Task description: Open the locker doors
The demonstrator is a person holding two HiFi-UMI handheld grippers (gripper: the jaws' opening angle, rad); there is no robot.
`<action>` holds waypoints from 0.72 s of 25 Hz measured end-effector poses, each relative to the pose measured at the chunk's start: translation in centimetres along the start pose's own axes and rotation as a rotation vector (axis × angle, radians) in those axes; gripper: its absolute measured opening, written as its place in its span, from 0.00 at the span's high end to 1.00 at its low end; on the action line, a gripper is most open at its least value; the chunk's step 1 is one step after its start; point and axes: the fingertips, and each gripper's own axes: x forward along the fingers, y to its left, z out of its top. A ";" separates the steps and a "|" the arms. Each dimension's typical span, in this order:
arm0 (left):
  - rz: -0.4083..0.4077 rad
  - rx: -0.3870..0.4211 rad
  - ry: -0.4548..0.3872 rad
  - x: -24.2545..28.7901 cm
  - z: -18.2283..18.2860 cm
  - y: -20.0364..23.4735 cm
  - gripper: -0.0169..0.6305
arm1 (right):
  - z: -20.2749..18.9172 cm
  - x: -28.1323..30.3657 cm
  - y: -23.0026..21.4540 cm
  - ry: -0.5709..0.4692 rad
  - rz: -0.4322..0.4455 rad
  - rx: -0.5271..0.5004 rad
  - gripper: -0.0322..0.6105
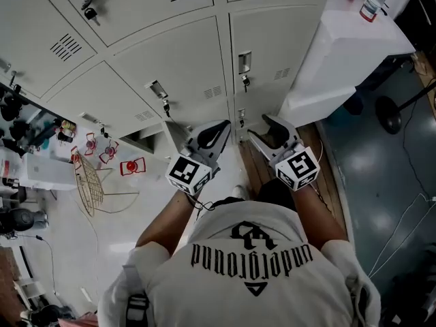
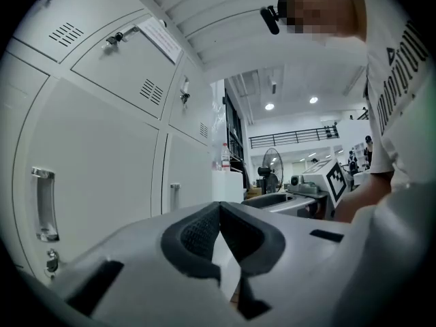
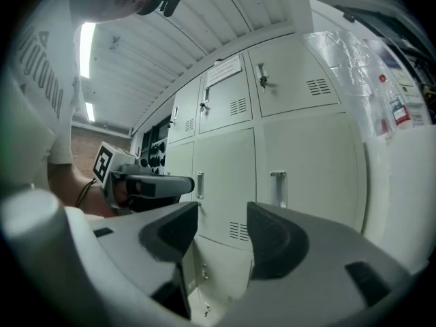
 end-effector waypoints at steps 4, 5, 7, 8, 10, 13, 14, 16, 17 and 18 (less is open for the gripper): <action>0.011 0.015 -0.012 0.2 0.6 1.2 0.96 | 0.2 1.8 -1.2 0.017 0.003 -0.027 0.59; 0.014 0.016 -0.011 0.3 0.6 1.5 0.96 | 0.1 2.2 -1.6 0.023 0.004 -0.031 0.59; 0.021 0.013 -0.012 0.4 0.6 2.0 0.96 | 0.0 3.0 -2.2 0.031 0.007 -0.039 0.59; 0.023 0.011 -0.012 0.5 0.5 2.2 0.96 | 0.0 3.4 -2.6 0.033 0.008 -0.041 0.59; 0.031 0.008 -0.012 0.9 0.3 2.7 0.96 | 0.1 4.3 -3.5 0.031 0.012 -0.041 0.59; 0.047 0.010 -0.001 1.5 -0.1 3.8 0.96 | 0.1 5.8 -4.8 0.025 0.022 -0.035 0.59; 0.054 0.010 0.004 1.8 -0.3 4.2 0.96 | 0.1 6.4 -5.2 0.022 0.027 -0.031 0.59; 0.072 0.004 0.010 2.5 -0.6 5.3 0.96 | 0.0 7.5 -6.1 0.022 0.037 -0.027 0.60; 0.079 0.001 0.012 2.9 -0.8 5.8 0.96 | 0.0 8.1 -6.6 0.023 0.042 -0.029 0.59; 0.082 0.001 0.015 3.2 -1.0 6.2 0.96 | 0.0 8.7 -7.0 0.022 0.048 -0.031 0.59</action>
